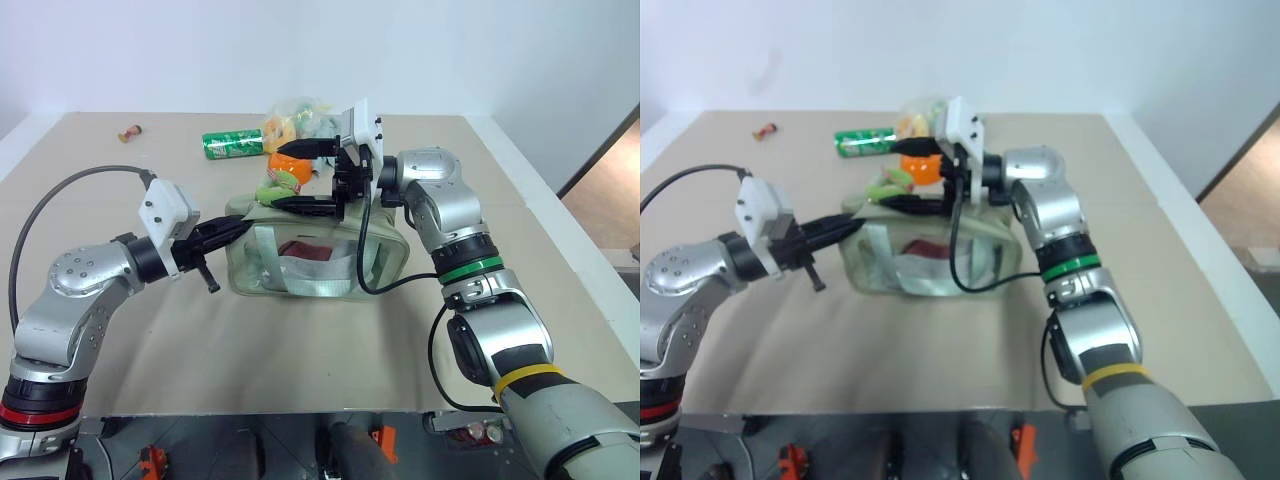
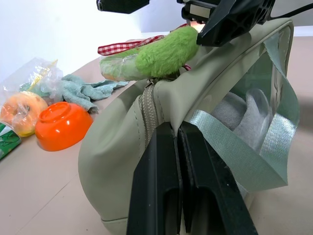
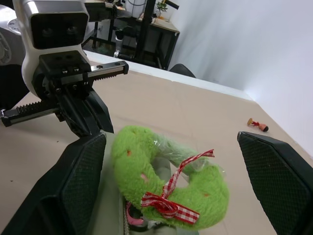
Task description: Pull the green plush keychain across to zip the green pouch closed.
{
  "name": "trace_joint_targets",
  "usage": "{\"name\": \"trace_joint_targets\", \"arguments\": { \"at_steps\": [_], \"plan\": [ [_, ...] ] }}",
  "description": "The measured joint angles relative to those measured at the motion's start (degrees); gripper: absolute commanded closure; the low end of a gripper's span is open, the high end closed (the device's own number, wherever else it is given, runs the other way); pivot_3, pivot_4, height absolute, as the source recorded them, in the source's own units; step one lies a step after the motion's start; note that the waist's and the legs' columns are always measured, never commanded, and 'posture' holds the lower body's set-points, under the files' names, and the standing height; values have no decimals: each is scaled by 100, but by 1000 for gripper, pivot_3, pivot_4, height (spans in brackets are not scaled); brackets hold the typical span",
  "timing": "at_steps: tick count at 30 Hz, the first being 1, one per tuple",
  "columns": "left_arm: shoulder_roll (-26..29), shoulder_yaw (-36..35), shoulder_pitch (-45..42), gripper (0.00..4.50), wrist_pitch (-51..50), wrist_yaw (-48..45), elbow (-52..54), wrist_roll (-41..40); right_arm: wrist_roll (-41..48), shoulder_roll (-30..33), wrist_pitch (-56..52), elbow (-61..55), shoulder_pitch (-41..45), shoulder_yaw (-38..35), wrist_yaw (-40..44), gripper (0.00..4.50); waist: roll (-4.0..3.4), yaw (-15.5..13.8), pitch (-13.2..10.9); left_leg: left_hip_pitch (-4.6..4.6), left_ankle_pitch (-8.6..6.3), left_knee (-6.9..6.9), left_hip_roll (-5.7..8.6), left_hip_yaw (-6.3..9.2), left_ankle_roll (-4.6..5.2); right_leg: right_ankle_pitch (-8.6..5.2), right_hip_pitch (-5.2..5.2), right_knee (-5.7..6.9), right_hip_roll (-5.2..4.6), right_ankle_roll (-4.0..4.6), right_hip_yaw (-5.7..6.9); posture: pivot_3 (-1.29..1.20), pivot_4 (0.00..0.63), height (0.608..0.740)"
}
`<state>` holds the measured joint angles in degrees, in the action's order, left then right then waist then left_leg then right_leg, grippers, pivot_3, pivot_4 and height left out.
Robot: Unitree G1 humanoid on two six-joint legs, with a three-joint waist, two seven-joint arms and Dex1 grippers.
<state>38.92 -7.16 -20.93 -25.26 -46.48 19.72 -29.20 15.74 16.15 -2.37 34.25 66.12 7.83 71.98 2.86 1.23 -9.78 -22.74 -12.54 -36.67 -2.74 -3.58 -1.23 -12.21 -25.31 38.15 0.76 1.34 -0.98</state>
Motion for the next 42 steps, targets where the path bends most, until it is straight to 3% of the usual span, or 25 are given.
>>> {"name": "trace_joint_targets", "arguments": {
  "at_steps": [8, 11, 21, 22, 42],
  "plan": [
    [-2, 7, 0, 4500, 1, 0, -1, 0, -156, 6, 172, -6, -118, 71, 34, 38, 0, 0, 0, 0, 0, 0, 0, 0, 0, 0, 0, 0, 0, -1, -1, 0, 150, 740],
    [-3, 10, 0, 4500, 1, 2, -1, 1, -202, 0, 234, -5, -121, 76, 32, 891, 0, 0, 0, 0, 0, 0, 0, 0, 0, 0, 0, 0, 0, -1, 1, 0, 150, 740],
    [-21, 17, 0, 4500, 4, 20, -1, 6, -199, -37, 142, -3, -119, 74, 22, 4368, 0, 0, 0, 0, 0, 0, 1, 0, 0, 0, 0, 0, -1, -1, 0, 0, 150, 740],
    [-23, 18, 0, 4500, 5, 27, -1, 7, -200, -37, 143, 0, -119, 74, 22, 4480, 0, 0, 0, 0, 0, 0, 1, 0, 0, 0, 0, 0, 0, -1, 0, 0, 150, 740],
    [-24, 77, -18, 4500, 52, 105, -11, 166, -137, 48, 439, -189, -118, -116, -98, 4480, 0, 0, 0, 0, 0, 0, 0, 1, 0, 0, 0, 0, 0, -1, 0, 0, 150, 740]
  ]
}}
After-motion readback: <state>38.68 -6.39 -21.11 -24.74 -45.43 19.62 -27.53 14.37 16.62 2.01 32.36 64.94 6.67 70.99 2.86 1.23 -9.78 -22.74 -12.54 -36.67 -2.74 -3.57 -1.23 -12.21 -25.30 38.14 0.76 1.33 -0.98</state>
